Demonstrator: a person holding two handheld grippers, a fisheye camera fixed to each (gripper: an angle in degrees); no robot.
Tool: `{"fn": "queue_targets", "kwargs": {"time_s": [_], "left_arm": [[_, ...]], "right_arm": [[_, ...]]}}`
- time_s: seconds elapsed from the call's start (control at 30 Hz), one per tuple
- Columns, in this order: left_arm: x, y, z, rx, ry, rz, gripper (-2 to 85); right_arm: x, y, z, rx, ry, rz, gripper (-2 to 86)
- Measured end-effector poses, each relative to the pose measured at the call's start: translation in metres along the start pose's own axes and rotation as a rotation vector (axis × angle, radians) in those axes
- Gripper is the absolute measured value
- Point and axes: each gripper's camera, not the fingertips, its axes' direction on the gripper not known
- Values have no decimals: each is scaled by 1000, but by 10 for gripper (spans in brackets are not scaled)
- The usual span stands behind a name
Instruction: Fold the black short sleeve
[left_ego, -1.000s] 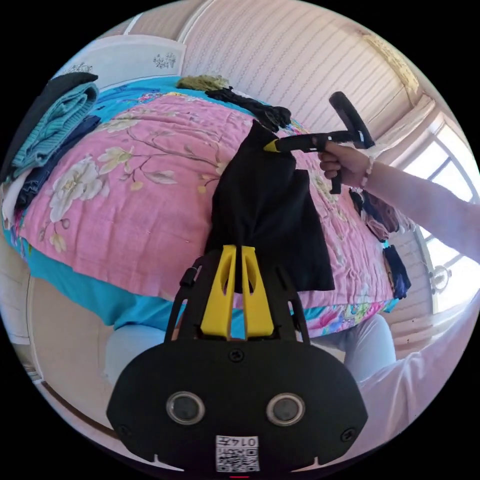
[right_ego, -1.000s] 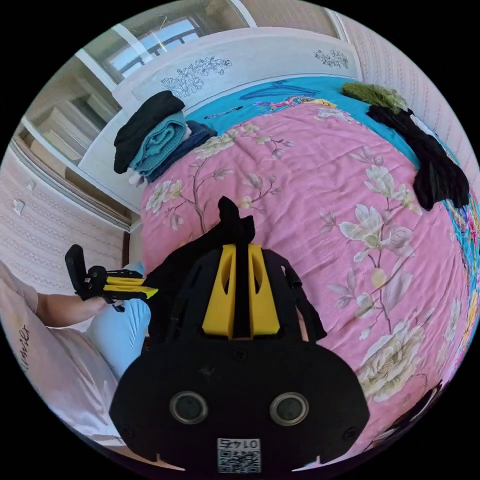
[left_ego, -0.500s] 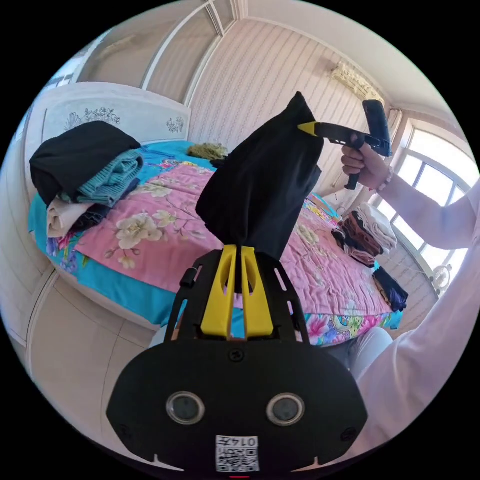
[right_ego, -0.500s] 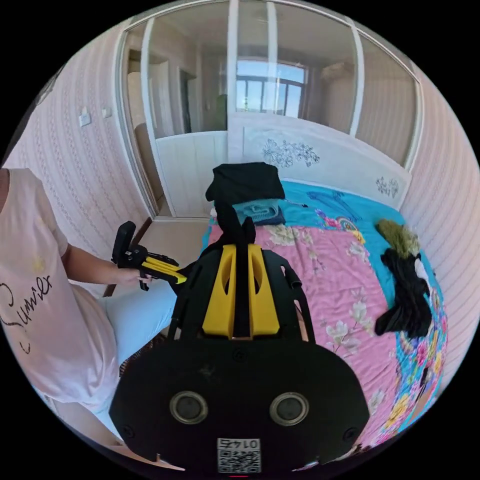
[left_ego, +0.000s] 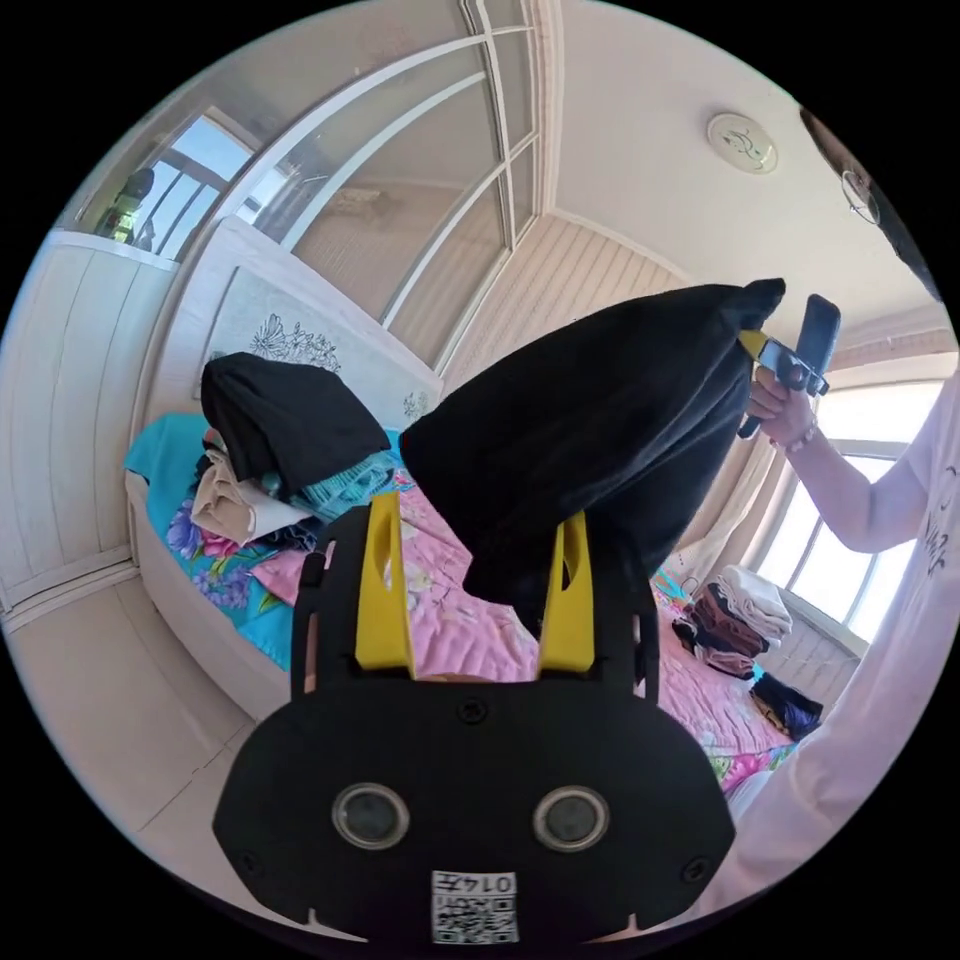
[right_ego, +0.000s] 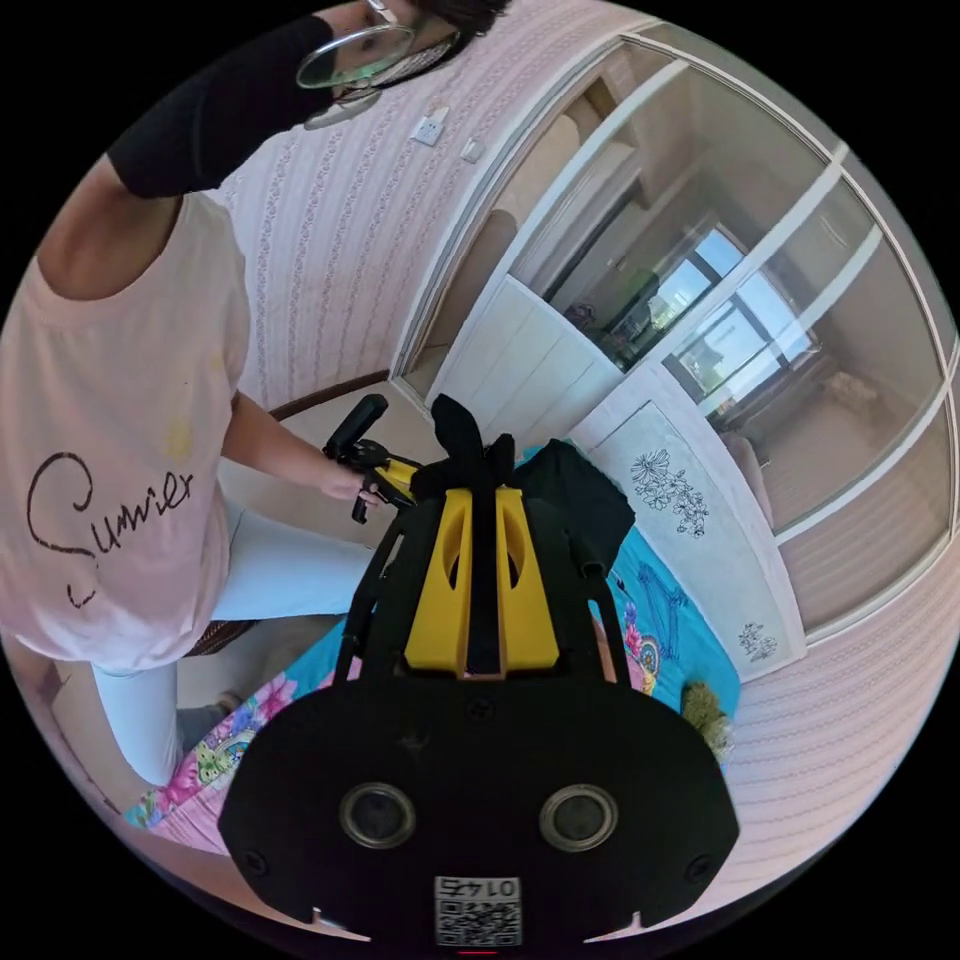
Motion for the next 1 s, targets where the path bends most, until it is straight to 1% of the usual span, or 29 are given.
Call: {"fn": "queue_targets", "kwargs": {"time_s": [0.07,0.1,0.2,0.23,0.37,0.47,0.57,0.63,0.73,0.77,0.83,0.87,0.9,0.93,1.0], "left_arm": [[3,4,-4,18,56,4,192],[6,6,-6,26,103,16,169],[20,14,-11,61,236,111,50],[22,16,-10,51,239,115,21],[20,21,-11,28,228,112,1],[9,22,-16,8,165,111,-4],[-12,12,-8,-105,41,93,-4],[-41,-2,6,-183,-31,68,-3],[-89,-27,35,-231,-96,59,3],[-99,-33,44,-245,-108,68,5],[-135,-60,94,-324,-218,158,27],[-147,-64,107,-321,-246,155,33],[-177,-69,133,-315,-321,149,45],[-211,-65,158,-326,-430,100,47],[-263,-46,181,-367,-519,-49,41]], "right_arm": [[-5,-3,-8,-10,7,0,25],[-5,-4,-13,-13,7,19,26],[-3,0,-21,-24,30,91,26],[-2,3,-23,-28,48,125,27],[12,16,-15,-73,101,249,29],[32,29,6,-111,93,379,30],[60,39,42,-112,21,491,31],[89,40,78,-117,-31,555,32],[140,33,123,-138,-98,632,34],[152,30,132,-146,-95,640,36],[206,19,171,-173,-58,711,44],[220,18,181,-172,-42,737,46],[246,18,203,-194,6,789,56],[266,24,226,-274,70,881,62],[275,41,249,-349,89,997,71]]}}
